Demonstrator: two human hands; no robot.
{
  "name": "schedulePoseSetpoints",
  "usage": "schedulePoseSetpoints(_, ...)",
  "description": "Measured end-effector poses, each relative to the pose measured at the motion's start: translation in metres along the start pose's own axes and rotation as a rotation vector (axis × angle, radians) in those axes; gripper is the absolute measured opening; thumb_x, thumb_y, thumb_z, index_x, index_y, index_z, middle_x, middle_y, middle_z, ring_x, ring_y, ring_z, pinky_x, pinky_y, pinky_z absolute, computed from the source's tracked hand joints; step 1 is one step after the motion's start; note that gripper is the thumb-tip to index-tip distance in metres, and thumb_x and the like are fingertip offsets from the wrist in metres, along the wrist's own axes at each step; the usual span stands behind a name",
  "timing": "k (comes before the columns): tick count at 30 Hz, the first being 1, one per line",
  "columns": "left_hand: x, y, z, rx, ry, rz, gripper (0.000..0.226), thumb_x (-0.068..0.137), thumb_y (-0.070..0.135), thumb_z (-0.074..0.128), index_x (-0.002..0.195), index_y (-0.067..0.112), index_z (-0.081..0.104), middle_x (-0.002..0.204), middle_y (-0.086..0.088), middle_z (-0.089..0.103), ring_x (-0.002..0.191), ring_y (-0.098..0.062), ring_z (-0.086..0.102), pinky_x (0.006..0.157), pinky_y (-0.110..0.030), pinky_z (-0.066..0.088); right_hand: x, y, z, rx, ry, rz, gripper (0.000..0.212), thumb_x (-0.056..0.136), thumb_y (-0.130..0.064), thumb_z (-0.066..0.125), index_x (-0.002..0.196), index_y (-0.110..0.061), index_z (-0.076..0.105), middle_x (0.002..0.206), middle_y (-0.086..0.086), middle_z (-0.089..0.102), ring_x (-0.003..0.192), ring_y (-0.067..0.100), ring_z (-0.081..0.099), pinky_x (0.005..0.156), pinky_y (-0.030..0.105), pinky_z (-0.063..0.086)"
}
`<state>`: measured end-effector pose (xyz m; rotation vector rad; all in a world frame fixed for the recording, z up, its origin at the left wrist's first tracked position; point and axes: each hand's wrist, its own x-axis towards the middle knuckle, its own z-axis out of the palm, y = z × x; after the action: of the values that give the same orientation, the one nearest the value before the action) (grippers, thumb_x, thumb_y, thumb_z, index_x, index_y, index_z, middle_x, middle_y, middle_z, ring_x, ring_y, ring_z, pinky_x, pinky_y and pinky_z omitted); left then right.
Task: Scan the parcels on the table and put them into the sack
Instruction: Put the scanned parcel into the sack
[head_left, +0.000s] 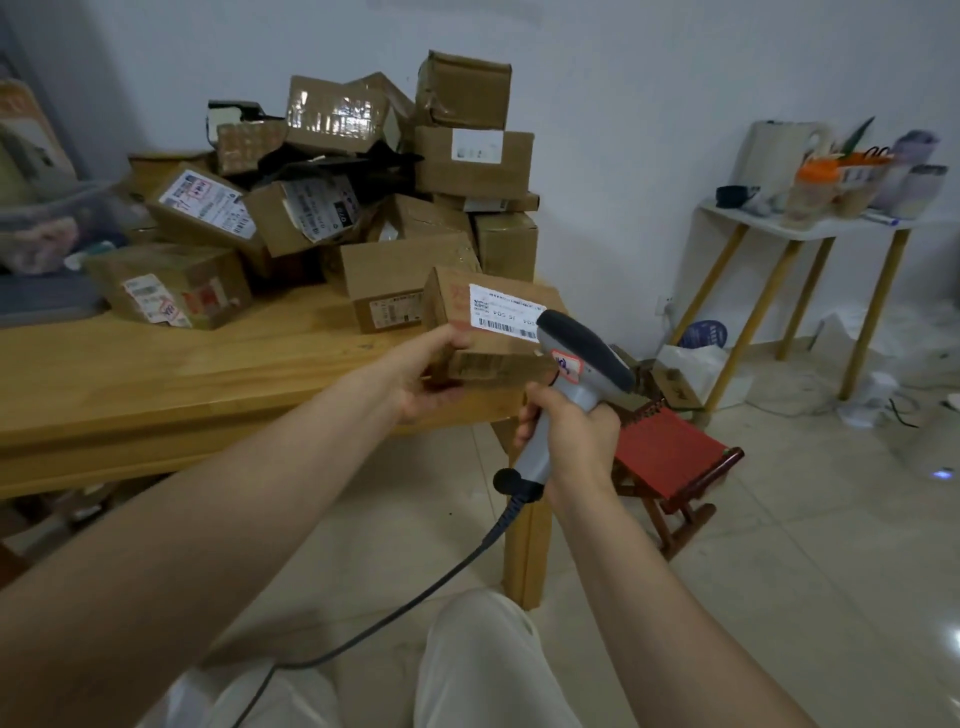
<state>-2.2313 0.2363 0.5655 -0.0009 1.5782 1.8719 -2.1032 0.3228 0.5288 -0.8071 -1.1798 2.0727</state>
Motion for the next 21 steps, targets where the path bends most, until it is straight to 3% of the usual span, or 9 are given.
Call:
schedulePoseSetpoints(3, -0.012, 0.011, -0.033, 0.04, -0.005, 0.124, 0.055, 0.075, 0.01, 0.073, 0.125, 0.01, 0.052, 0.119, -0.012, 0.061, 0.11, -0.026, 0.058, 0.082, -0.03, 0.054, -0.014, 0.006, 0.014, -0.074, -0.074, -0.009, 0.007, 0.084, -0.006, 0.068, 0.087, -0.007, 0.061, 0.056, 0.004, 0.059, 0.046, 0.015, 0.054, 0.049, 0.028, 0.048)
schedulePoseSetpoints(8, -0.034, 0.036, -0.094, 0.064, 0.138, 0.39, 0.054, 0.069, 0.007, 0.077, 0.12, 0.006, 0.057, 0.112, -0.008, 0.068, 0.099, -0.017, 0.066, 0.067, -0.02, 0.056, -0.045, 0.015, 0.047, -0.22, -0.276, -0.024, 0.009, 0.082, -0.009, 0.069, 0.082, -0.009, 0.06, 0.059, 0.004, 0.061, 0.05, 0.016, 0.057, 0.054, 0.03, 0.05)
schedulePoseSetpoints(12, -0.053, 0.045, -0.141, 0.048, 0.212, 0.522, 0.029, 0.077, 0.0, 0.071, 0.102, 0.013, 0.063, 0.107, -0.004, 0.07, 0.104, -0.017, 0.066, 0.083, -0.025, 0.054, -0.068, 0.015, 0.076, -0.303, -0.441, -0.036, 0.014, 0.083, -0.005, 0.067, 0.072, -0.007, 0.059, 0.056, 0.006, 0.059, 0.045, 0.015, 0.054, 0.048, 0.027, 0.048)
schedulePoseSetpoints(17, -0.068, 0.046, -0.196, -0.006, 0.316, 0.598, 0.047, 0.075, -0.001, 0.073, 0.12, 0.004, 0.06, 0.112, -0.005, 0.071, 0.101, -0.014, 0.069, 0.085, -0.024, 0.055, -0.088, 0.022, 0.108, -0.348, -0.546, -0.04, 0.021, 0.085, -0.003, 0.065, 0.067, -0.008, 0.056, 0.052, 0.005, 0.058, 0.041, 0.015, 0.051, 0.045, 0.026, 0.046)
schedulePoseSetpoints(21, -0.079, 0.042, -0.221, 0.002, 0.386, 0.602, 0.046, 0.076, 0.0, 0.073, 0.12, 0.002, 0.06, 0.11, -0.006, 0.071, 0.1, -0.015, 0.069, 0.093, -0.028, 0.053, -0.098, 0.032, 0.123, -0.381, -0.596, -0.022, 0.018, 0.085, -0.003, 0.066, 0.07, -0.008, 0.056, 0.051, 0.004, 0.057, 0.039, 0.014, 0.05, 0.043, 0.024, 0.045)
